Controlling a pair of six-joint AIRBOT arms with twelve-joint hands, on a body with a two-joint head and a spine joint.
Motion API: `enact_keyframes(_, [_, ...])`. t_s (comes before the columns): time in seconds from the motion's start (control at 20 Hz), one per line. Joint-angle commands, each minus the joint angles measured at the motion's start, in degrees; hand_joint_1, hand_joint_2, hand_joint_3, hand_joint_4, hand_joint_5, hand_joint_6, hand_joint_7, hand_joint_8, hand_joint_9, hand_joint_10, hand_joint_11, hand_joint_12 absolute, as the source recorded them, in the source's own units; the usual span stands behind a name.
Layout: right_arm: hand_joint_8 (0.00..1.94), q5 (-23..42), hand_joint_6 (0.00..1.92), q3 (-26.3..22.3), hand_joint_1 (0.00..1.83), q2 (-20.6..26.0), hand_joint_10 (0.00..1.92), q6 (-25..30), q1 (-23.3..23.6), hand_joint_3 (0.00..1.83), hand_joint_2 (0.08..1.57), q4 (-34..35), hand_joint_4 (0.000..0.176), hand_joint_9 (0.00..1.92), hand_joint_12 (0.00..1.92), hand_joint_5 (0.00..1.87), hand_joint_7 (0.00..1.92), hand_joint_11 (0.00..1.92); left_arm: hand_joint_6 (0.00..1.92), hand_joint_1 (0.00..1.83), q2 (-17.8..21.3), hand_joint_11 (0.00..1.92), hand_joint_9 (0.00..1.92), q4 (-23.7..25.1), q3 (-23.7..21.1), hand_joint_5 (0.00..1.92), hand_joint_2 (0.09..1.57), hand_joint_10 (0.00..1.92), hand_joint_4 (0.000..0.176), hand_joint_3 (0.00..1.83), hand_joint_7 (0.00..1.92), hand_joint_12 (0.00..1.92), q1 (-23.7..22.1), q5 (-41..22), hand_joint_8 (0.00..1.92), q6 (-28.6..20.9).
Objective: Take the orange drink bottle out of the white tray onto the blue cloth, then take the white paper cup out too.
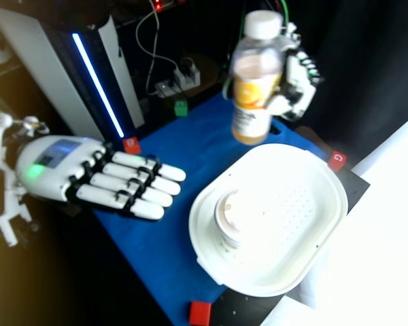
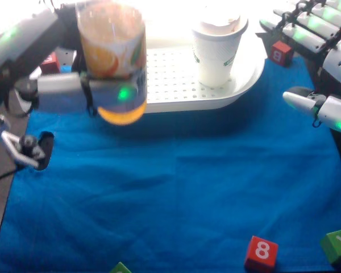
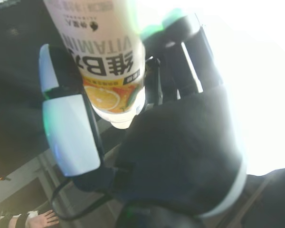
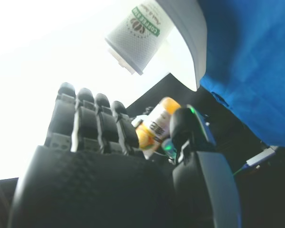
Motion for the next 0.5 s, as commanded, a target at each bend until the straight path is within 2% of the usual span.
enact_keyframes(0.0, [0.00, 7.04, 0.00, -0.04, 0.39, -0.01, 0.00, -0.25, 0.15, 0.00, 1.37, -0.27, 0.000, 0.00, 0.00, 0.00, 0.00, 0.00, 1.28, 1.01, 0.60, 1.05, 0.99, -0.95, -0.65, 0.84, 1.19, 1.92, 0.050, 0.00, 0.89, 1.92, 0.06, -10.43, 1.92, -1.02])
enact_keyframes(0.05, [0.00, 7.04, 0.00, -0.04, 0.38, -0.01, 0.00, -0.25, 0.07, 0.00, 1.37, -0.05, 0.000, 0.00, 0.00, 0.00, 0.00, 0.00, 1.35, 1.00, 0.69, 1.04, 0.96, -0.96, -1.49, 0.80, 1.21, 1.92, 0.040, 0.01, 0.86, 1.92, 1.71, -10.64, 1.92, -1.00])
enact_keyframes(0.1, [0.00, 7.04, 0.00, -0.04, 0.40, -0.01, 0.00, -0.25, 0.03, 0.00, 1.37, 0.05, 0.000, 0.00, 0.00, 0.00, 0.00, 0.00, 1.50, 0.94, 0.51, 1.03, 0.97, -1.24, -1.86, 0.70, 1.26, 1.92, 0.039, 0.03, 0.86, 1.92, 2.89, -9.99, 1.92, -1.00])
enact_keyframes(0.15, [0.00, 7.04, 0.00, -0.06, 0.41, -0.01, 0.00, -0.25, -0.03, 0.00, 1.37, 0.07, 0.000, 0.00, 0.00, 0.00, 0.00, 0.00, 1.57, 0.94, -0.06, 1.02, 0.95, -1.71, -1.85, 0.66, 1.28, 1.92, 0.002, 0.04, 0.84, 1.92, 3.90, -9.17, 1.92, -1.01])
enact_keyframes(0.2, [0.00, 7.04, 0.00, -0.10, 0.45, -0.01, 0.00, -0.25, -0.07, 0.00, 1.37, 0.08, 0.000, 0.00, 0.00, 0.00, 0.00, 0.00, 1.57, 0.93, -0.74, 0.97, 0.89, -2.35, -1.67, 0.65, 1.29, 1.92, 0.007, 0.04, 0.75, 1.92, 5.06, -7.66, 1.92, -1.03])
enact_keyframes(0.25, [0.00, 7.04, 0.00, -0.13, 0.44, -0.01, 0.00, -0.24, -0.09, 0.00, 1.37, 0.08, 0.000, 0.00, 0.00, 0.00, 0.00, 0.00, 1.60, 0.87, -1.31, 0.89, 0.83, -2.52, -1.45, 0.62, 1.30, 1.92, 0.078, 0.04, 0.69, 1.92, 6.05, -6.01, 1.92, -1.07])
enact_keyframes(0.3, [0.00, 7.04, 0.00, -0.13, 0.46, -0.01, 0.00, -0.24, -0.09, 0.00, 1.36, 0.08, 0.000, 0.00, 0.00, 0.00, 0.00, 0.00, 1.61, 0.93, -1.53, 0.96, 0.85, -2.57, -1.29, 0.60, 1.32, 1.92, 0.000, 0.03, 0.65, 1.92, 6.47, -4.45, 1.91, -1.07])
enact_keyframes(0.35, [0.00, 7.04, 0.00, -0.14, 0.44, -0.01, 0.00, -0.22, -0.09, 0.00, 1.37, 0.09, 0.000, 0.00, 0.00, 0.00, 0.00, 0.00, 1.61, 1.07, -1.83, 0.98, 0.87, -2.53, -0.98, 0.51, 1.33, 1.90, 0.000, 0.01, 0.70, 1.92, 6.90, -1.98, 1.69, -1.07])
enact_keyframes(0.4, [0.00, 7.04, 0.00, -0.15, 0.42, -0.01, 0.00, -0.21, -0.09, 0.00, 1.37, 0.09, 0.000, 0.00, 0.00, 0.00, 0.00, 0.00, 1.68, 0.84, -1.93, 0.56, 0.53, -2.43, -0.80, 0.50, 1.37, 1.74, 0.055, 0.01, 0.45, 1.91, 7.16, -0.65, 1.56, -1.06])
enact_keyframes(0.45, [0.00, 7.04, 0.00, -0.15, 0.43, 0.00, 0.00, -0.20, -0.09, 0.00, 1.37, 0.09, 0.000, 0.00, 0.00, 0.00, 0.00, 0.00, 1.69, 0.76, -1.92, 0.37, 0.40, -2.38, -0.79, 0.50, 1.38, 1.54, 0.135, 0.00, 0.38, 1.82, 7.67, 0.39, 1.36, -1.06])
